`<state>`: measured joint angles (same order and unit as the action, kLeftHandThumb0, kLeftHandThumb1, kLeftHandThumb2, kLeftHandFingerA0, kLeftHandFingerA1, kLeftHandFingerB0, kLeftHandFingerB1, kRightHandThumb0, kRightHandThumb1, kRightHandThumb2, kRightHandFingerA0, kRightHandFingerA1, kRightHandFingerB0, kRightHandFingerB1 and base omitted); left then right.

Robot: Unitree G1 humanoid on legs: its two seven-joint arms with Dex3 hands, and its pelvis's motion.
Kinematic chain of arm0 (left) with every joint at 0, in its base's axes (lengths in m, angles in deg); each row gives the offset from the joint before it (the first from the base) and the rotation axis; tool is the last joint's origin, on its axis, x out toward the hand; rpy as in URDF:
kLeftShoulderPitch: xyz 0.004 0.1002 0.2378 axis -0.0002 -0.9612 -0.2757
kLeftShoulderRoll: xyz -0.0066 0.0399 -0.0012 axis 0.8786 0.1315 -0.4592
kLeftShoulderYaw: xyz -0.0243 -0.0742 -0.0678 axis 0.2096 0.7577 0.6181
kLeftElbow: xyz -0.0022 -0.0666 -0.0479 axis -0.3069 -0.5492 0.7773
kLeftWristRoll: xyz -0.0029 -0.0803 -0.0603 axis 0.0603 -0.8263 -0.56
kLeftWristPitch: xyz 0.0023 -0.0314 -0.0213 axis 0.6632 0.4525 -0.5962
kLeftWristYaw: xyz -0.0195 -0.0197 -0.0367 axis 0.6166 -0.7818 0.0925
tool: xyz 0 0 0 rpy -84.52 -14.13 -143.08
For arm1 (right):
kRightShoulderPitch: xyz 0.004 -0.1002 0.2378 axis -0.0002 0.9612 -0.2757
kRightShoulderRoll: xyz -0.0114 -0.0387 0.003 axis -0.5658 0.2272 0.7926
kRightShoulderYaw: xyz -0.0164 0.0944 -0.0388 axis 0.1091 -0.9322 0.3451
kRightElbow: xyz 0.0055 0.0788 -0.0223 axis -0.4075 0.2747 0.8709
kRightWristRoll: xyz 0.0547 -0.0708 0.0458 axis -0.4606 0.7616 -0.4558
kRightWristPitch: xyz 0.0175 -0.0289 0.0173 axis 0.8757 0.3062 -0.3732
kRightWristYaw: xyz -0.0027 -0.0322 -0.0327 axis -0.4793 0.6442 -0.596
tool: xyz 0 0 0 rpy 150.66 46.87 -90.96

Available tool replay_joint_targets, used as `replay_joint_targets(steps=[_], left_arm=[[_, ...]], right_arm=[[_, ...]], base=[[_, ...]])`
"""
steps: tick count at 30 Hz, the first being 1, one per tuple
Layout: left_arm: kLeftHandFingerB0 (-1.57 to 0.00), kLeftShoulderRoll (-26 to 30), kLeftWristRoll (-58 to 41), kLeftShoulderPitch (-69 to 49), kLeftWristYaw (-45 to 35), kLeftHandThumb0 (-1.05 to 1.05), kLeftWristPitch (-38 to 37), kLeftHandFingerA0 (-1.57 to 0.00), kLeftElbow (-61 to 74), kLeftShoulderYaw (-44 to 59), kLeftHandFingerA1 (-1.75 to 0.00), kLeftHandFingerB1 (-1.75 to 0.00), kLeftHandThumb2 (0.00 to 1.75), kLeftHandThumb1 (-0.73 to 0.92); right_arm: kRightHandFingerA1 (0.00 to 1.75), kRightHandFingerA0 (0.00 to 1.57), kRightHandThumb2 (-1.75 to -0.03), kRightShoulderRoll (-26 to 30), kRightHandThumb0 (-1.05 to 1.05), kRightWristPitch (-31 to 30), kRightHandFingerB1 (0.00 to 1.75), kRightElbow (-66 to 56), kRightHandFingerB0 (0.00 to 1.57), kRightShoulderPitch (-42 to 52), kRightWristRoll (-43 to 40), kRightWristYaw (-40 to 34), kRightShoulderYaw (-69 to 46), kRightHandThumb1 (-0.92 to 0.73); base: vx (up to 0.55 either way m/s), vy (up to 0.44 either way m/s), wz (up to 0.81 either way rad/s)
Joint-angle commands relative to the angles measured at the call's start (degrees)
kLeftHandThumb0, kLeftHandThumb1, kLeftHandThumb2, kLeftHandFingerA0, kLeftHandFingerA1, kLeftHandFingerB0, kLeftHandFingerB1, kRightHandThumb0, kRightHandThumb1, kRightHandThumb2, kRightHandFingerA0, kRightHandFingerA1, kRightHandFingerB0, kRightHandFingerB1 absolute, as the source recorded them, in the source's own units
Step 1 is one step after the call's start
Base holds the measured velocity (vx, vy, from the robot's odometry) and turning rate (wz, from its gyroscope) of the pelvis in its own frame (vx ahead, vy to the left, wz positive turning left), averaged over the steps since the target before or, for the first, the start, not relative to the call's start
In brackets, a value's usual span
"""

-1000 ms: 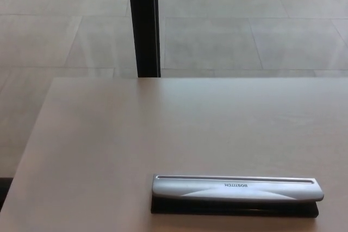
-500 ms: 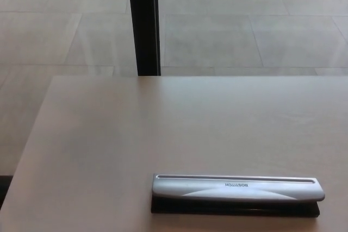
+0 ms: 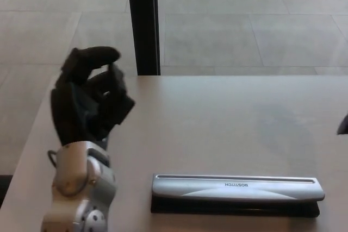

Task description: A hole pucnch is kept on the middle on the desk infront of the robot and the robot uses both its hands as fists to press on it and use it

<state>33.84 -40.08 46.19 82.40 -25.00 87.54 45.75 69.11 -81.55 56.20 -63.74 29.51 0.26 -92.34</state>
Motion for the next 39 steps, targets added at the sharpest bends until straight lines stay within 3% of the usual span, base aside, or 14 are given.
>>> replay_joint_targets(steps=[1, 8, 14, 16, 19, 20, 21, 27, 31, 39], left_arm=[[-0.59, -11.4, 2.0, -7.0, 5.4, -0.25, 0.9, -0.9, -0.6, -14.2, -1.75, -1.75, 1.16, 0.72], [-0.57, -10.7, 1.3, -8.4, 8.8, -0.27, -0.1, -0.89, -3.1, -18.5, -1.75, -1.75, 0.98, 0.83], [-0.58, -10.8, -0.2, -10.1, 9.9, -0.29, -2.6, -0.88, -5.4, -20.9, -1.75, -1.75, 1.12, 0.73], [-0.53, -12.3, -0.1, -13.1, 12.3, -0.32, -5.1, -0.87, -7.0, -23.0, -1.75, -1.75, 0.87, 0.89], [-0.53, -12.3, -0.3, -13.7, 13.3, -0.32, -6.2, -0.87, -7.5, -23.8, -1.75, -1.75, 0.87, 0.89], [-0.5, -12.7, -0.4, -15.1, 13.6, -0.34, -8.1, -0.83, -8.8, -24.8, -1.75, -1.68, 0.78, 0.92], [-0.5, -13.1, -0.3, -16.2, 13.9, -0.34, -9.4, -0.87, -10.3, -25.4, -1.75, -1.75, 0.83, 0.92], [-0.51, -15.1, 0.1, -19.2, 17.4, -0.33, -15.1, -0.91, -16.9, -26.7, -1.75, -1.75, 0.84, 0.88], [-0.5, -16.3, 1.0, -20.2, 19.1, -0.34, -19.8, -0.9, -22.6, -26.9, -1.75, -1.75, 0.83, 0.88], [-0.53, -18.1, 5.0, -20.7, 24.7, -0.35, -26.4, -0.95, -31.5, -28.8, -1.75, -1.71, 0.88, 0.82]], right_arm=[[1.75, 1.06, -1.0, -0.2, -0.33, -11.8, 1.34, -7.5, 0.76, 7.0, -1.7, 5.1, 12.3, -0.69], [1.75, 1.05, -0.95, 0.5, -0.35, -10.9, 1.36, -6.9, 0.74, 7.9, -0.1, 5.1, 14.7, -0.68], [1.75, 1.07, -1.0, -0.3, -0.36, -6.6, 1.42, -2.4, 0.77, 8.0, 0.9, 6.8, 14.7, -0.65], [1.75, 1.06, -1.04, -1.1, -0.35, -2.1, 1.43, 1.4, 0.76, 8.2, 2.7, 7.4, 14.6, -0.63], [1.75, 1.06, -1.04, -1.4, -0.35, -0.8, 1.43, 2.6, 0.76, 8.0, 3.2, 7.8, 14.7, -0.63], [1.75, 1.07, -1.02, -1.8, -0.36, -0.2, 1.44, 3.8, 0.77, 8.1, 3.6, 7.6, 14.6, -0.65], [1.75, 1.07, -0.99, -2.0, -0.38, 0.7, 1.45, 4.8, 0.78, 8.4, 4.3, 7.2, 14.6, -0.65], [1.75, 1.08, -0.99, -3.3, -0.4, 5.6, 1.55, 9.6, 0.73, 8.5, 6.5, 7.0, 14.3, -0.64], [1.75, 1.08, -0.99, -4.4, -0.41, 4.7, 1.56, 9.5, 0.73, 9.1, 7.4, 4.6, 14.0, -0.64], [1.75, 1.05, -0.98, -9.0, -0.38, 8.5, 1.54, 9.9, 0.71, 11.6, 8.4, 1.9, 13.3, -0.65]], base=[[0.0, 0.0, 0.0], [0.0, 0.0, 0.0], [0.0, 0.0, 0.0], [0.0, 0.0, 0.0], [0.0, 0.0, 0.0], [0.0, 0.0, 0.0], [0.0, 0.0, 0.0], [0.0, 0.0, 0.0], [0.0, 0.0, 0.0], [0.0, 0.0, 0.0]])
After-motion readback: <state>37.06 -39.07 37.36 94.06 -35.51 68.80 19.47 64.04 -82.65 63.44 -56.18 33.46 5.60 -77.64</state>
